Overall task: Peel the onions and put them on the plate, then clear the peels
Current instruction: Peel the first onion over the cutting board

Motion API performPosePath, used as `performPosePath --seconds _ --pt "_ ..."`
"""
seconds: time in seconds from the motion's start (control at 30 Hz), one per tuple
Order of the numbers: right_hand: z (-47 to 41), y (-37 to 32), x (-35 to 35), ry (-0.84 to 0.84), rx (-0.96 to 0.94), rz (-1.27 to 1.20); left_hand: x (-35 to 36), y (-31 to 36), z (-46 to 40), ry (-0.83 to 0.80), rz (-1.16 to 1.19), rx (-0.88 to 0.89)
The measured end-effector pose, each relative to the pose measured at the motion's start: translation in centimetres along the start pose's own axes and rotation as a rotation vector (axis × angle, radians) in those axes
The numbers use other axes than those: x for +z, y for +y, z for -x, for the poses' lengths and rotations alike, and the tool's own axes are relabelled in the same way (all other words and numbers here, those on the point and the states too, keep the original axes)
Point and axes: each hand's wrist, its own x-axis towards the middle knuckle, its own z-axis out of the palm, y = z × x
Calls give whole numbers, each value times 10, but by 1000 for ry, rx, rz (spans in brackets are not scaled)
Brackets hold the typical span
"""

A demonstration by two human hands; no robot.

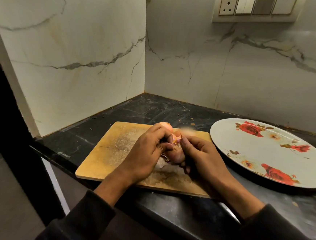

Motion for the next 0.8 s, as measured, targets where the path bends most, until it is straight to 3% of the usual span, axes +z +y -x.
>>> performPosePath --seconds 0.2,0.37,0.8 --pt "0 -3 4 -17 132 -206 -2 2 1 78 46 51" --pt "3 -11 5 26 193 -278 -4 1 5 83 257 -44" --pt "6 -18 7 98 163 -279 -5 2 3 139 326 -104"
